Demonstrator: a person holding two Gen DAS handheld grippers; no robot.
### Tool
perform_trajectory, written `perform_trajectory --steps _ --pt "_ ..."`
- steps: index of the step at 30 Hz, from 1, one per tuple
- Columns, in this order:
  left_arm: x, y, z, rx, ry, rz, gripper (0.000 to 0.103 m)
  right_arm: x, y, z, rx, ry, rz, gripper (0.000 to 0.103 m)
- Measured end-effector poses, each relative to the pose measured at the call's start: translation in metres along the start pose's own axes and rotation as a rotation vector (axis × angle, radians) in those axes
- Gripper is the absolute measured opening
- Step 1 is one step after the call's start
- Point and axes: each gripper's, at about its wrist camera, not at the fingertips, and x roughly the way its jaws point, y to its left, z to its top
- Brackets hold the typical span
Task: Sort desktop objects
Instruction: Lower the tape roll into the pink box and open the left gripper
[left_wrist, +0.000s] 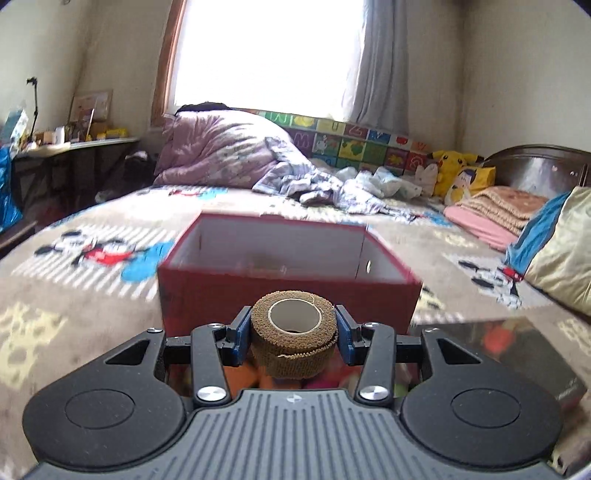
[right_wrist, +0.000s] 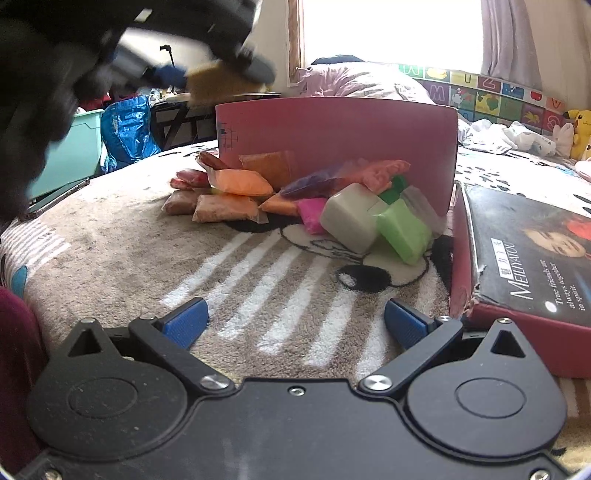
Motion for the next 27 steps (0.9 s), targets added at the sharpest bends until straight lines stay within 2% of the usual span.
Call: perform_trajectory --steps 5,10,17,22,27 --pt "0.022 -0.006 0.034 0.035 -0.012 -0.002 0.044 -0.001 0.000 -0.001 0.002 -0.007 0.004 0.103" --pt "0.065 -0.007 0.052 0.062 0.056 0.018 0.045 -0.002 0.000 -0.001 0.004 -0.011 0.006 0.103" --pt "0.120 -0.002 0.052 0.102 0.138 0.070 0.045 0.000 0.000 -0.001 0.006 -0.011 0.005 0.103" --pt "0.142 -0.009 0.054 0.117 0.171 0.063 0.045 0.001 0.000 0.000 0.007 -0.005 0.004 0.103" --pt "0.163 -0.026 0.055 0.112 0.212 0.015 0.045 0.003 0.001 0.003 0.023 0.015 -0.018 0.103"
